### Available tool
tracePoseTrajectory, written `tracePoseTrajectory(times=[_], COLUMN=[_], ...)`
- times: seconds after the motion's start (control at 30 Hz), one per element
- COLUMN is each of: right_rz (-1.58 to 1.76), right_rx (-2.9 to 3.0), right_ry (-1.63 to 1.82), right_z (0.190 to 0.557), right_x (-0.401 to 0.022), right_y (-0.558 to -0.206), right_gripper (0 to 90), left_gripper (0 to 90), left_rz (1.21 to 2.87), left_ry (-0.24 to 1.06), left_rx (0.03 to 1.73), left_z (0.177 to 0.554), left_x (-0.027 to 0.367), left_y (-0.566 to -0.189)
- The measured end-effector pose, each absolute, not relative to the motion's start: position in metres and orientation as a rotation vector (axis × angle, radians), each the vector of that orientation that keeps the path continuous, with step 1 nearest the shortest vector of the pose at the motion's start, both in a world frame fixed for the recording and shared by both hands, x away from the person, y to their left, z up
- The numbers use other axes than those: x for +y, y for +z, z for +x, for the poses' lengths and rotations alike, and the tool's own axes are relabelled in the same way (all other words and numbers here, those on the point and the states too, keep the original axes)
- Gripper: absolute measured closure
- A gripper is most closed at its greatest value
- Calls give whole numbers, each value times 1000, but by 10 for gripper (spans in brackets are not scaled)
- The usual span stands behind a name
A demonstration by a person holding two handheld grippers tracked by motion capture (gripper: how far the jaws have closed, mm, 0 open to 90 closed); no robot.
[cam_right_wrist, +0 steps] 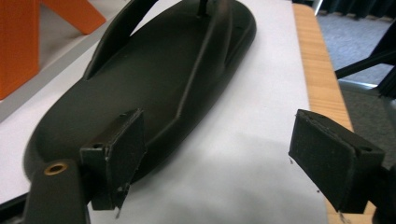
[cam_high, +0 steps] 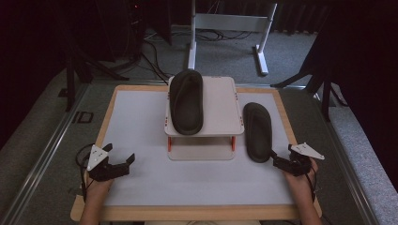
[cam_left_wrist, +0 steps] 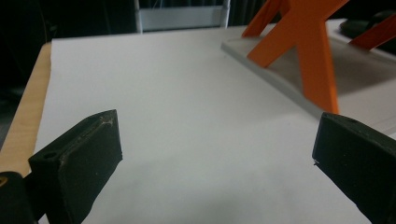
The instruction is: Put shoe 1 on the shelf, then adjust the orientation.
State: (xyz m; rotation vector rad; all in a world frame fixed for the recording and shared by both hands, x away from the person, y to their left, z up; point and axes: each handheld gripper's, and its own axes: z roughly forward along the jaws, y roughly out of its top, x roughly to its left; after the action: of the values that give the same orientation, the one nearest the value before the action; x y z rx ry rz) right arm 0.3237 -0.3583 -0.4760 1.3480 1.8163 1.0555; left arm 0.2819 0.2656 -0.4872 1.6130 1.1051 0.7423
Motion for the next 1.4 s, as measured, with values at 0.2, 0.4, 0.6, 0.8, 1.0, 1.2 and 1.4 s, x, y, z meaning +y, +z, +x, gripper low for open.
tracePoseTrajectory(times=[0.2,0.4,0.6,0.8,1.0,1.2,1.4], right_rz=[1393,1395,1447,1499,1511,1520,1533], right_rx=[1884,1883,1938,1947,1944,1964,1994], right_ry=[1082,1093,1073,1055,1044,1015,978], right_z=[326,325,332,340,350,362,378], right_x=[-359,-357,-355,-356,-358,-356,-354], right_y=[-474,-464,-460,-451,-438,-428,-418], right_gripper=[233,221,214,223,216,236,233], left_gripper=[11,11,11,11,11,11,11], left_rz=[1586,1592,1600,1615,1606,1600,1601], left_ry=[731,737,742,732,735,738,733], left_rx=[1095,1085,1081,1080,1079,1076,1073], left_z=[280,280,280,281,280,280,280], left_x=[268,268,267,266,266,267,267], left_y=[-488,-488,-488,-488,-488,-488,-488])
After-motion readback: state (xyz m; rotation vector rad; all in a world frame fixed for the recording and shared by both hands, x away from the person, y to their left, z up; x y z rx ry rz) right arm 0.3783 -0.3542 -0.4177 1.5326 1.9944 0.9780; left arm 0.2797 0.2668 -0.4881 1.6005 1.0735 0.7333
